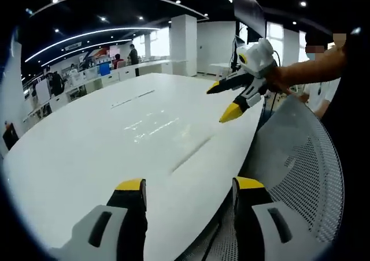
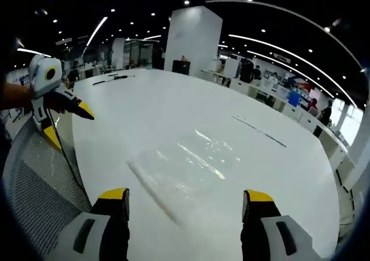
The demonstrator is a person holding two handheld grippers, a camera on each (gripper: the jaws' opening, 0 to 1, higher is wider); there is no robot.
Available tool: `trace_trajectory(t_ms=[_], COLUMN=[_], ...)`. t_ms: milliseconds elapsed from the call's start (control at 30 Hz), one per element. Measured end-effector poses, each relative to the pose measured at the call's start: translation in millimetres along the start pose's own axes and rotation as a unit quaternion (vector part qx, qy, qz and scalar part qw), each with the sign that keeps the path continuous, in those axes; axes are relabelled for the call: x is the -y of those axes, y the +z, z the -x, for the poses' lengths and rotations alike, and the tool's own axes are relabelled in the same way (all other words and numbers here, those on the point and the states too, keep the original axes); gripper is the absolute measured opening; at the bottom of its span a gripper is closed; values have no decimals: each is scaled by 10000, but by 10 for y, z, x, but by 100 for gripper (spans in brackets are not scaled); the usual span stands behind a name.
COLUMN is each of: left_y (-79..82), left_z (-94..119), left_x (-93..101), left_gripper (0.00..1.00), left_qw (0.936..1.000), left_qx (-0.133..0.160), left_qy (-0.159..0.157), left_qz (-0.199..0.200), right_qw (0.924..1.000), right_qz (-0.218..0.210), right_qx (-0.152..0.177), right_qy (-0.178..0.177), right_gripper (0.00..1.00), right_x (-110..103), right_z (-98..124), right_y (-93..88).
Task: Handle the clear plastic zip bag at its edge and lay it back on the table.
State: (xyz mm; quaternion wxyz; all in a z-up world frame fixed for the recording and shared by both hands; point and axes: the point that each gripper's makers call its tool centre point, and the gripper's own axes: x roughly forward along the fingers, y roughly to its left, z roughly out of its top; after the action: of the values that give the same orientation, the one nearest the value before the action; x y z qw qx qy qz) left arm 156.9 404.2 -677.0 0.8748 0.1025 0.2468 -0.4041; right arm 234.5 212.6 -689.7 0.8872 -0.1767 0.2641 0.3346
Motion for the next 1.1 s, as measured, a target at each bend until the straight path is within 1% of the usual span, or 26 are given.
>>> trace_trajectory(t_ms=[133,233,300,400,433,500,567,667,767,900,1000,1100], left_y=[44,82,121,156,142,109,84,73,59,48,60,99], left_z=[25,46,65,80,80,75,78,86,92,122,147,164], left_x=[-28,-22,-29,-60,-84,-81,-79,-79,-104,-164,-198,-229], left_gripper=[60,64,66,66,66,68,70,72,77,84,87,94], left_qw=[9999,9998,9998,9996,9996,9997,9999,9998,9997,9993,9989,9980], left_qx=[101,130,185,242,248,159,120,157,189,226,298,378], left_qy=[22,-30,-21,15,13,-12,3,25,110,274,358,507], left_qz=[113,150,112,130,158,186,84,98,102,119,90,3], right_qw=[10000,9999,9997,9994,9993,9993,9995,9994,9987,9984,9984,9985], right_qz=[-52,-62,-199,-323,-346,-342,-283,-325,-455,-504,-518,-521], right_qx=[-36,-44,-6,64,99,147,125,153,222,236,212,179], right_qy=[-63,-109,-106,-116,-104,-86,-38,1,-21,-49,-61,-53], right_gripper=[85,88,90,93,94,94,95,97,100,100,100,100], right_x=[41,73,72,64,55,24,-23,-78,-93,-102,-109,-116], right_z=[151,250,320,382,401,437,466,508,554,595,618,633], right_y=[-88,-162,-211,-261,-274,-310,-360,-395,-416,-455,-497,-532])
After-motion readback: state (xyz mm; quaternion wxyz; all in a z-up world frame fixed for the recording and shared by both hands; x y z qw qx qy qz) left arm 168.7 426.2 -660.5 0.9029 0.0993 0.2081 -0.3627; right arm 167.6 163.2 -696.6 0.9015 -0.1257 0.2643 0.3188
